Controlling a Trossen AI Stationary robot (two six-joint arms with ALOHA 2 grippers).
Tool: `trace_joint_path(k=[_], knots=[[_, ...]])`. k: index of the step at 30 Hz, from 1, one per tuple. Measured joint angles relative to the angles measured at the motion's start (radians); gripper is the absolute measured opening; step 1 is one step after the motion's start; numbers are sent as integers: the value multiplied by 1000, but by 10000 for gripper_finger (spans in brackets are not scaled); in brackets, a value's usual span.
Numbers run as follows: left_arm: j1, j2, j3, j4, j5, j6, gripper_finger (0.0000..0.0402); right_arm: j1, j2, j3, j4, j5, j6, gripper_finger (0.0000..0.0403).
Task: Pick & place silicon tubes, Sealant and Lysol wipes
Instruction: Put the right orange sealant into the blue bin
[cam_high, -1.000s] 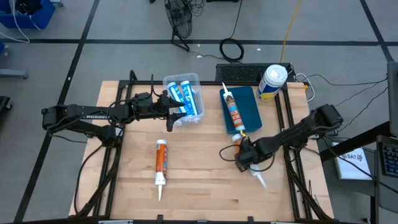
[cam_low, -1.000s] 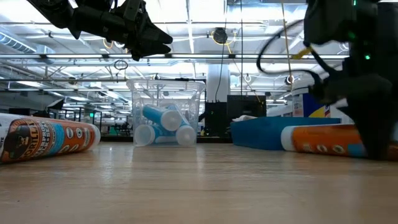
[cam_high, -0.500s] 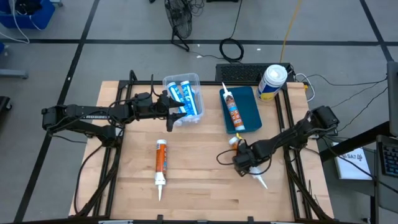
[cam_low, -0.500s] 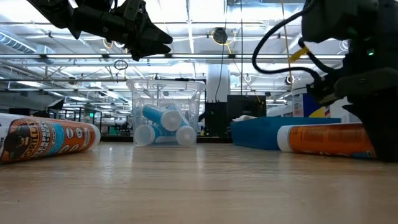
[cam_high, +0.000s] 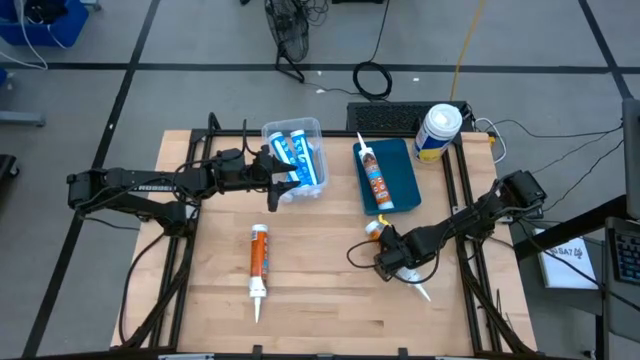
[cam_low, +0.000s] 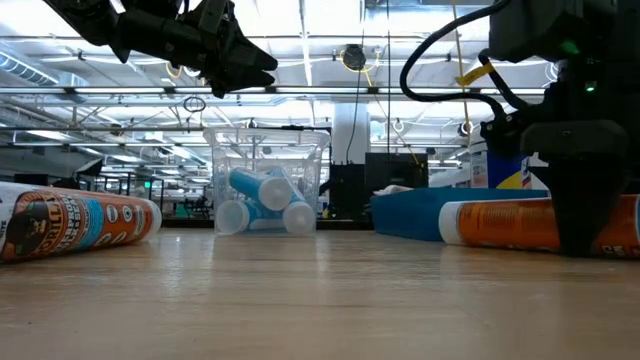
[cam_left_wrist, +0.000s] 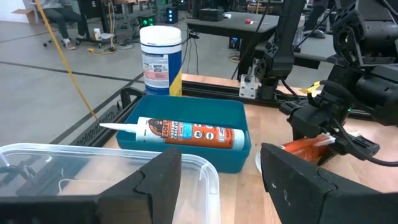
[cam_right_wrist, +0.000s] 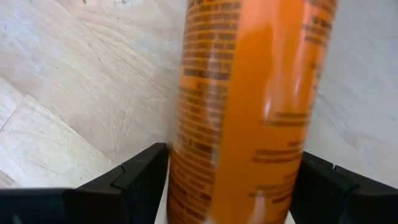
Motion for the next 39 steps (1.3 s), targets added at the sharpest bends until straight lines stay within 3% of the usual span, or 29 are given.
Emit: trace_joint_path(k=[39], knots=[[0, 0, 0, 0, 0, 0, 219, -1, 1, 0, 18, 21, -17, 270]])
